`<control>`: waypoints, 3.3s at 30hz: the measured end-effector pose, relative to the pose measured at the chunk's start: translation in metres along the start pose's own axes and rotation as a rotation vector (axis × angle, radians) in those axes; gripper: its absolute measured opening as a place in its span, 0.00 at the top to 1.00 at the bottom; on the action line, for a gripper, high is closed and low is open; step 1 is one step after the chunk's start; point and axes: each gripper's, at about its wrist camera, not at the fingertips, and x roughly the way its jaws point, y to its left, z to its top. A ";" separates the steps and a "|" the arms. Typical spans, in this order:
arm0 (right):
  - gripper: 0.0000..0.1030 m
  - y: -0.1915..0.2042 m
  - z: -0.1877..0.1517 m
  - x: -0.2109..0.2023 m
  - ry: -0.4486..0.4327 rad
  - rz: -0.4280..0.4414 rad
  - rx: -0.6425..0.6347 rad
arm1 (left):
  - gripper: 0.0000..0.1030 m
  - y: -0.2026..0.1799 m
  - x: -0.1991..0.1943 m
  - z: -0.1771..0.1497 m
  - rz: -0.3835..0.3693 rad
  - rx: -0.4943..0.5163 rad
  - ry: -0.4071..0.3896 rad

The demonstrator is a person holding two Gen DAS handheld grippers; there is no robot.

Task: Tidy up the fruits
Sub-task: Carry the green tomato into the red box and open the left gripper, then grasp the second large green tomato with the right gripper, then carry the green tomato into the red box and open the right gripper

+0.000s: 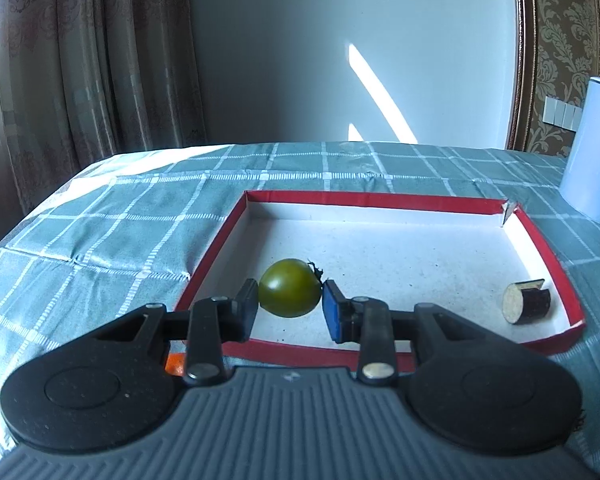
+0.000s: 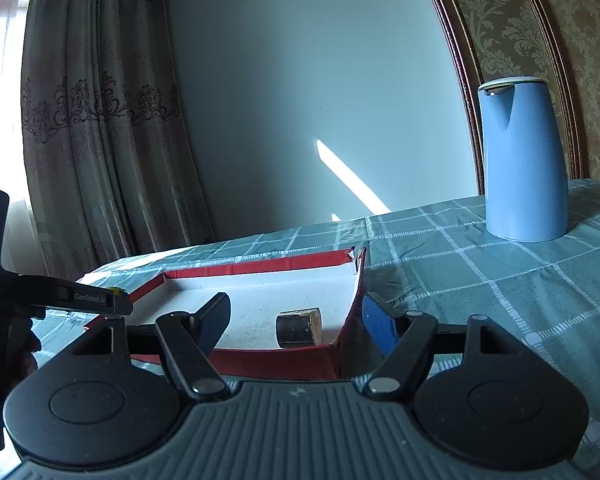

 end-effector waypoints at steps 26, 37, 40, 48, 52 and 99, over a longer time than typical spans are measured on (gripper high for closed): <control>0.29 0.005 -0.002 -0.001 0.015 0.019 -0.019 | 0.09 0.007 0.000 -0.013 0.025 0.000 -0.025; 0.22 0.000 -0.003 -0.005 -0.016 0.003 -0.008 | 0.00 0.060 -0.058 -0.052 0.046 -0.066 -0.053; 0.22 -0.005 -0.003 -0.007 -0.003 0.004 0.008 | 0.00 0.076 -0.070 -0.068 0.079 -0.070 -0.069; 0.22 0.005 -0.014 -0.015 0.128 -0.005 -0.041 | 0.00 0.111 -0.067 -0.089 0.105 -0.149 -0.025; 0.22 0.023 -0.021 -0.010 0.218 -0.008 -0.159 | 0.00 0.117 -0.058 -0.091 0.094 -0.177 0.044; 0.69 0.078 0.021 0.047 0.147 0.058 -0.185 | 0.00 0.121 -0.052 -0.093 0.071 -0.192 0.068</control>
